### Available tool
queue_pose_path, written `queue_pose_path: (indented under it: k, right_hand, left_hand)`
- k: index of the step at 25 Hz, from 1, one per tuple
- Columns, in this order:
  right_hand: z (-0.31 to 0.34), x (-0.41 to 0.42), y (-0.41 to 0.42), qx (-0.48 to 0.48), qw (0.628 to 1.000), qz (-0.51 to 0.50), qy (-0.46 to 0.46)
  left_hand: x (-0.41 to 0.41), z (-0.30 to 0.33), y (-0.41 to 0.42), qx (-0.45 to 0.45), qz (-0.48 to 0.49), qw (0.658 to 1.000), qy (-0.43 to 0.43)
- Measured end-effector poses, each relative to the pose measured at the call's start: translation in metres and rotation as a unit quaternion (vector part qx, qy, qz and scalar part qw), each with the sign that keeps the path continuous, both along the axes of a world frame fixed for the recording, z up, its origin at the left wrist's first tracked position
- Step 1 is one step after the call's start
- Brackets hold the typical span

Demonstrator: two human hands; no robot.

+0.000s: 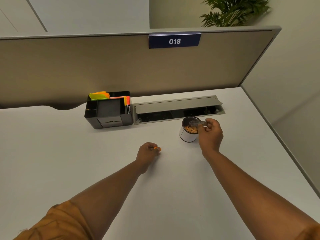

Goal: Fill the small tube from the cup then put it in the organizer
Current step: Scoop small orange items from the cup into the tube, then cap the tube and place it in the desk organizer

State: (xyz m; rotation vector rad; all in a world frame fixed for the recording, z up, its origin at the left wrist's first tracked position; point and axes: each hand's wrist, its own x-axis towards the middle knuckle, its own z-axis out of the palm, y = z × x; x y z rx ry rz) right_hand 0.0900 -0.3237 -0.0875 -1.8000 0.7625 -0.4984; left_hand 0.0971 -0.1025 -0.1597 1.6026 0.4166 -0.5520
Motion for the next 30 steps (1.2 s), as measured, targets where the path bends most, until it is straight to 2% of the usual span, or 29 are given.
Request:
queue_pose_path:
  k: [3, 9, 18, 22, 30]
  right_hand:
    - [0.011, -0.018, 0.012, 0.042, 0.999, 0.019, -0.005]
    - [0.014, -0.058, 0.058, 0.144, 0.978, 0.150, 0.025]
    - [0.032, -0.095, 0.111, 0.268, 0.929, 0.253, 0.040]
    - [0.034, -0.107, 0.120, 0.321, 0.909, 0.263, 0.043]
    - [0.041, -0.117, 0.119, 0.352, 0.892, 0.281, 0.042]
  left_hand:
    - [-0.006, 0.023, 0.006, -0.044, 0.018, 0.999, 0.025]
    - [-0.035, 0.082, 0.029, -0.138, 0.038, 0.989, -0.032]
    - [-0.088, 0.115, 0.082, -0.102, 0.046, 0.991, -0.067]
    - [-0.106, 0.121, 0.091, -0.088, 0.052, 0.991, -0.083]
    - [-0.118, 0.126, 0.095, -0.109, 0.061, 0.989, -0.074]
